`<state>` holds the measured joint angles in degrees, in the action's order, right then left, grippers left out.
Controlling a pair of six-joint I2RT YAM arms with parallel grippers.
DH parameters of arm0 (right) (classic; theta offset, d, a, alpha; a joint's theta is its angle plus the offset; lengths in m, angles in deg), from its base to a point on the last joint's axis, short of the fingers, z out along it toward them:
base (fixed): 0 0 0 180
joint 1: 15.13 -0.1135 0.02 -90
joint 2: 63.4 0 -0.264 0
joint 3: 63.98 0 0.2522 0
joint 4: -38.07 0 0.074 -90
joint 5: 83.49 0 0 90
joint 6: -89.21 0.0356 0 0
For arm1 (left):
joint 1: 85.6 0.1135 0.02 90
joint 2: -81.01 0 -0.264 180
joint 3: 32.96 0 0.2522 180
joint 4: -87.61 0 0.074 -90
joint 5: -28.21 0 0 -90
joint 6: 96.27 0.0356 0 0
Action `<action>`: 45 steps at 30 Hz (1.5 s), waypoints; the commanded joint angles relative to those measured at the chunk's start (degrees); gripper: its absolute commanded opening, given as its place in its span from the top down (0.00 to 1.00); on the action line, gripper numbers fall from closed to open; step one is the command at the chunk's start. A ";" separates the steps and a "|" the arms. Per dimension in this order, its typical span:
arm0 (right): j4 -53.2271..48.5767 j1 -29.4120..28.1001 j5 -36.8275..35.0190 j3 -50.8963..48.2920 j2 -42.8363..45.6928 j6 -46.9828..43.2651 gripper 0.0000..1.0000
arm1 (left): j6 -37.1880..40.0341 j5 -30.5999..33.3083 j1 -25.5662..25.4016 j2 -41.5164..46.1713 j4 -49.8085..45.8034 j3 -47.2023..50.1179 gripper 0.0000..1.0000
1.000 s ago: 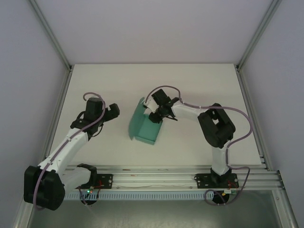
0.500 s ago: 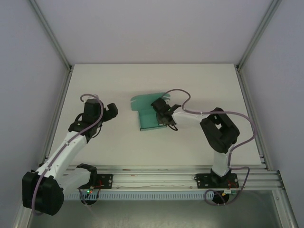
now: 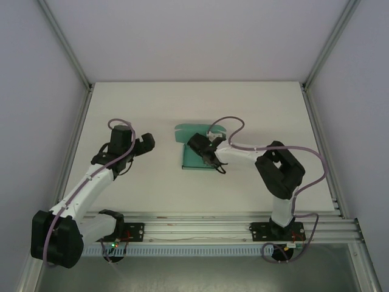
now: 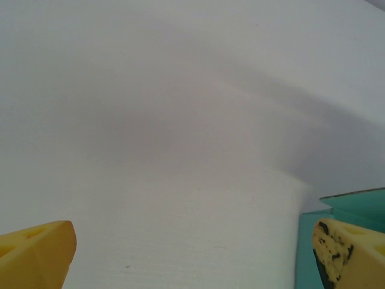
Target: Assemble paper box
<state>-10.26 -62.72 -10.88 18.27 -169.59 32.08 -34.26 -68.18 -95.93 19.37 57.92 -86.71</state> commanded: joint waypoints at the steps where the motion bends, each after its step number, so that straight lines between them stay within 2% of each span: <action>1: -1.20 0.04 -3.29 1.64 3.91 -2.27 0.53 | 3.49 -6.26 0.40 -0.38 4.77 -0.46 0.00; 3: -1.92 0.00 -3.92 2.13 5.77 -3.76 0.44 | 4.96 -9.64 0.29 -1.17 5.83 -1.28 0.00; 6: -0.98 0.11 -4.98 1.34 10.40 -7.74 0.37 | 8.49 -15.19 -0.51 -2.98 8.02 -2.79 0.00; 8: 1.05 0.73 -3.95 -0.06 13.94 -12.17 0.27 | 11.53 -17.24 -1.95 -4.79 9.48 -4.35 0.00; 10: 3.72 2.18 0.83 -1.73 17.20 -19.01 0.22 | 14.01 -17.51 -3.39 -7.35 11.39 -6.63 0.00; 16: 8.33 9.94 20.48 -2.64 22.95 -38.78 0.06 | 28.17 -25.64 -5.62 -16.79 4.31 -19.51 0.01; 17: 7.78 11.31 24.04 -1.80 22.96 -42.69 0.05 | 29.95 -26.54 -5.62 -18.67 3.86 -21.02 0.00; 20: 7.54 13.95 28.58 0.11 22.44 -50.28 0.02 | 36.59 -29.15 -5.68 -23.46 0.41 -25.32 0.00; 23: 3.36 16.33 33.92 3.19 19.79 -56.56 0.02 | 45.64 -34.93 -5.95 -28.47 -7.33 -29.99 0.00; 25: 0.89 17.06 33.97 5.12 17.57 -58.96 0.03 | 50.39 -36.34 -6.43 -31.39 -12.33 -33.03 0.00; 30: -2.14 18.44 34.54 7.99 13.22 -61.32 0.09 | 53.07 -33.80 -6.55 -35.68 -15.26 -37.21 0.02; 33: -2.56 19.28 34.87 8.98 11.64 -61.07 0.17 | 54.43 -33.11 -6.55 -37.21 -17.25 -39.31 0.12; 35: -2.61 19.63 34.82 9.37 10.96 -60.81 0.37 | 55.09 -33.26 -6.55 -37.38 -17.35 -39.51 0.26; 36: -2.70 19.81 34.84 9.56 10.76 -60.81 0.45 | 55.48 -33.43 -6.55 -37.36 -17.60 -39.55 0.30; 37: -2.87 19.86 34.66 9.65 10.61 -60.90 0.48 | 56.04 -33.60 -6.49 -37.49 -17.98 -39.57 0.34; 39: -3.09 19.95 34.52 9.73 10.48 -60.85 0.49 | 56.29 -33.86 -6.55 -37.81 -18.28 -39.59 0.40; 43: -3.31 19.97 34.28 9.73 10.09 -60.86 0.53 | 56.63 -33.14 -6.64 -38.92 -18.96 -39.80 0.42; 45: -3.49 19.95 34.10 9.82 9.69 -60.90 0.56 | 56.55 -32.40 -6.67 -39.63 -19.47 -40.21 0.48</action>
<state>-12.07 -42.92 23.37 26.01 -159.38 -28.07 20.73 -100.73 -102.40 -18.69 40.72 -125.05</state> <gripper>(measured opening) 0.449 0.536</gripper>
